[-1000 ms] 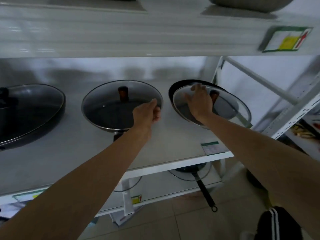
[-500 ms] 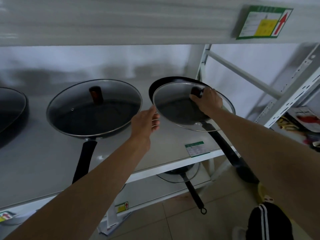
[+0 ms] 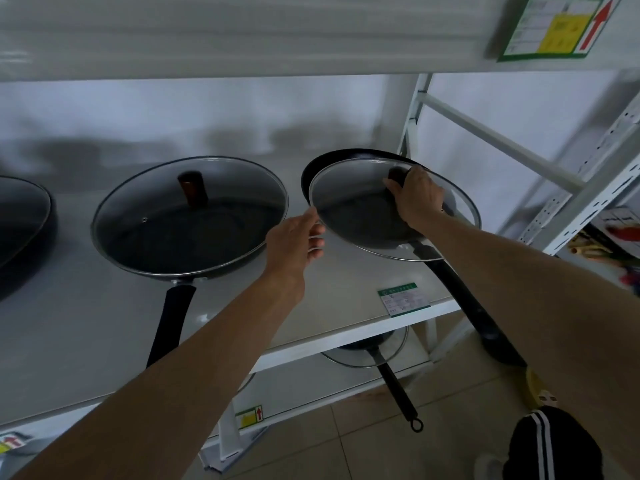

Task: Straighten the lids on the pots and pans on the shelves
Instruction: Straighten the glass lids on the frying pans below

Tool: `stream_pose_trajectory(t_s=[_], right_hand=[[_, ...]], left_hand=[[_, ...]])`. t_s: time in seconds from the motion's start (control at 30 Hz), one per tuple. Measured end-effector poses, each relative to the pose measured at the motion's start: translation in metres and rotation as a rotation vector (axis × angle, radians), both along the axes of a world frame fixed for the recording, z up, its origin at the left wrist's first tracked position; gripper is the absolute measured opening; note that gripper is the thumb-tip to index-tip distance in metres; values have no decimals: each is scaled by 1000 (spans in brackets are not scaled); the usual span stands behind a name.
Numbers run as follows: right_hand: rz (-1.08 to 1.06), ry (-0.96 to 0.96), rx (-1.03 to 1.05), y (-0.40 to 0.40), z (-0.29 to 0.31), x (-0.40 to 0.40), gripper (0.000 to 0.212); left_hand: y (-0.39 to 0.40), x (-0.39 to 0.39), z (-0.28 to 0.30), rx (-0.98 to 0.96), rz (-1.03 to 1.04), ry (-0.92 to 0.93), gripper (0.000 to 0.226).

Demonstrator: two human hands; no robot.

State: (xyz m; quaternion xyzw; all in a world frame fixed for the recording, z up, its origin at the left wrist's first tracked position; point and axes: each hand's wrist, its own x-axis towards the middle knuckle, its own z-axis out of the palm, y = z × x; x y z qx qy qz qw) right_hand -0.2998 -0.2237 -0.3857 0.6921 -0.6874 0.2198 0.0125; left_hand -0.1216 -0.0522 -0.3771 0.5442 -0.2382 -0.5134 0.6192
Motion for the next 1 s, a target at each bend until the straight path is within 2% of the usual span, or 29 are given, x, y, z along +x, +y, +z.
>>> stream_pose_trajectory(t_s=[1.0], right_hand=[[-38, 23, 36, -42, -2, 34, 59]], left_hand=[[-17, 19, -5, -16, 5, -28, 25]])
